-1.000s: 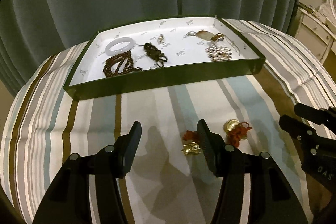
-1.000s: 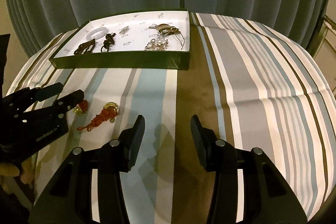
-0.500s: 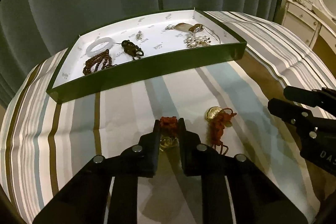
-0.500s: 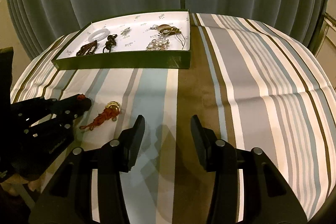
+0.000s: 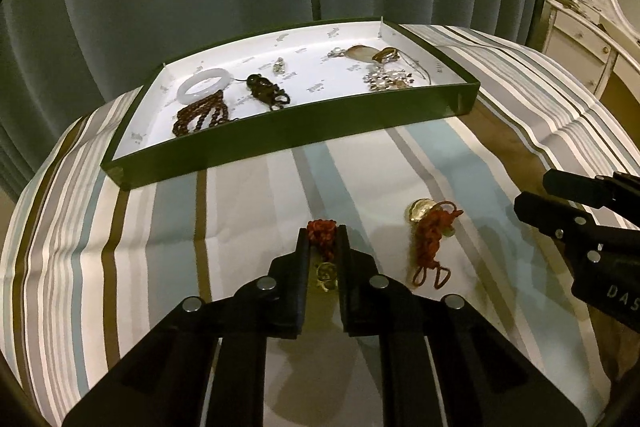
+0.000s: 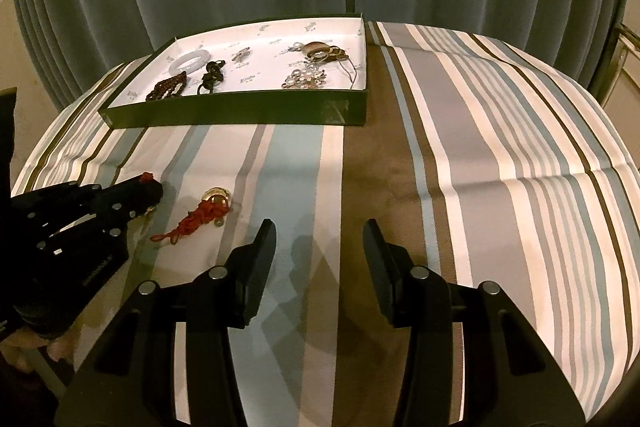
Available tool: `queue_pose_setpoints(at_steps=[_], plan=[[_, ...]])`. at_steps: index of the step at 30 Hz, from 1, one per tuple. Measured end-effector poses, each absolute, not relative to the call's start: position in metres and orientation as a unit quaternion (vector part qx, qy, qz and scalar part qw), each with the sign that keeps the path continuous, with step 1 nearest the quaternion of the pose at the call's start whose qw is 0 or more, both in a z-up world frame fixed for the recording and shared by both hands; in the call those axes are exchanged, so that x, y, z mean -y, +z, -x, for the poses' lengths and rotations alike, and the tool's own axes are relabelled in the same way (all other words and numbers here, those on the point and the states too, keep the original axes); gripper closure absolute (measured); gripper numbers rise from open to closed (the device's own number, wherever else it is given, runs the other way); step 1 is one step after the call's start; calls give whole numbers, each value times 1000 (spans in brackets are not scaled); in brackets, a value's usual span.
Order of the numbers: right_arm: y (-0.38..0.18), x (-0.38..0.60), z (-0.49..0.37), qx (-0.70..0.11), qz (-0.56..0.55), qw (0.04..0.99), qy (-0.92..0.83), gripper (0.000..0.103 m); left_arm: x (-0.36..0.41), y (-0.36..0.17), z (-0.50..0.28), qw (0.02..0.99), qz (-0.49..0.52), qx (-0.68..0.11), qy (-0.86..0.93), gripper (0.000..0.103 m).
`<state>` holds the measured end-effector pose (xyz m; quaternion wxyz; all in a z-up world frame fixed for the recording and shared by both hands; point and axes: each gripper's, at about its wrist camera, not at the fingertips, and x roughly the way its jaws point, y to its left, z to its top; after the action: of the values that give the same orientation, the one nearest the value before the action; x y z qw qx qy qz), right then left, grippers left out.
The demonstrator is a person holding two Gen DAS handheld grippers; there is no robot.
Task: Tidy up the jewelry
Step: 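Hold the red tassel with the left tool while the right tool grasps the other red tassel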
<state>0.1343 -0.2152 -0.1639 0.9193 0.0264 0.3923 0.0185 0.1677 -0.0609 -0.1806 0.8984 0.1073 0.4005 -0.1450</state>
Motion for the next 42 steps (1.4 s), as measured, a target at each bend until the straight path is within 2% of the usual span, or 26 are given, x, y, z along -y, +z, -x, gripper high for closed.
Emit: queue_pose_setpoints(at_steps=[25,26,28,35,39,42], plan=[[-162,156,-156,-394,0,916,74,58,3,-179,-158,905,-73,-407,-97,90],[-163,155,-158,-394,1,916,75,56,1,-180,-157,906,-72,-407,-95,90],[-165,152,-162,-395,2,916,72,47,-2,-181,-158,906,-70,-408,-93,90],[-173,155,-165,-405,8,912,68,47,-7,-182,-158,906,-67,-409,-88,90],[-174,154,-164,-403,16,912,67,51,-7,-182,-158,906,-67,-409,-88,90],[-173,154,-163,-402,20,913,66,63,-7,-182,-158,906,-67,-409,-88,90]])
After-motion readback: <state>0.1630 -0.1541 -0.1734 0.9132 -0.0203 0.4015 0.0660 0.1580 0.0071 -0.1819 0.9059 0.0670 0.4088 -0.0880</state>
